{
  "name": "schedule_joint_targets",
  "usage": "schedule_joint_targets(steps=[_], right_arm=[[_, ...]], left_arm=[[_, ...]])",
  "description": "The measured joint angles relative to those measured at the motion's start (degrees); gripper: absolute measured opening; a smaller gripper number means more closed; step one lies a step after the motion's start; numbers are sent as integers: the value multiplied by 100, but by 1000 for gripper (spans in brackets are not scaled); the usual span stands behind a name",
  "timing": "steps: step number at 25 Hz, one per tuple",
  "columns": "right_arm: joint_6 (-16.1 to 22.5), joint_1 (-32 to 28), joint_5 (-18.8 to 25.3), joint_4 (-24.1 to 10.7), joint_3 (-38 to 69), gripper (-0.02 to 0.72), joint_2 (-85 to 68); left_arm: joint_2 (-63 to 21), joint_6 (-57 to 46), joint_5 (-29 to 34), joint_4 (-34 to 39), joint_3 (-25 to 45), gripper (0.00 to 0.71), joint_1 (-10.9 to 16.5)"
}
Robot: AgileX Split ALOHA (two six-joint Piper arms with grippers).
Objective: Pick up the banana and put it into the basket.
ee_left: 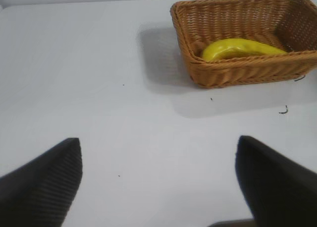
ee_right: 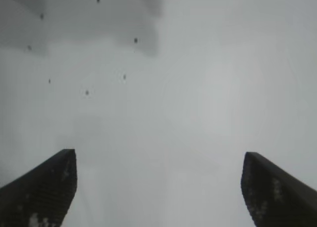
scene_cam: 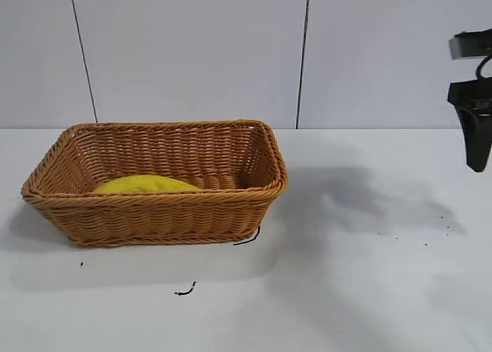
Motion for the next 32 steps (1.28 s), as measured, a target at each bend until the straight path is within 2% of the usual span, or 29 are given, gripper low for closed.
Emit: schedule_joint_targets(steps=[9,18,23,32], right_arm=[[-2,0,-18,47,1729,617,-3197],[-64,0,-989,47,2894,617,-6754],[-64,0,-1071,47,3229,617,-7730],[-64,0,-1100,47,3241,617,-8397]], left_arm=[[0,0,0,0,0,634,0],[0,0,0,0,0,634,0],[0,0,0,0,0,634,0],[0,0,0,0,0,634,0]])
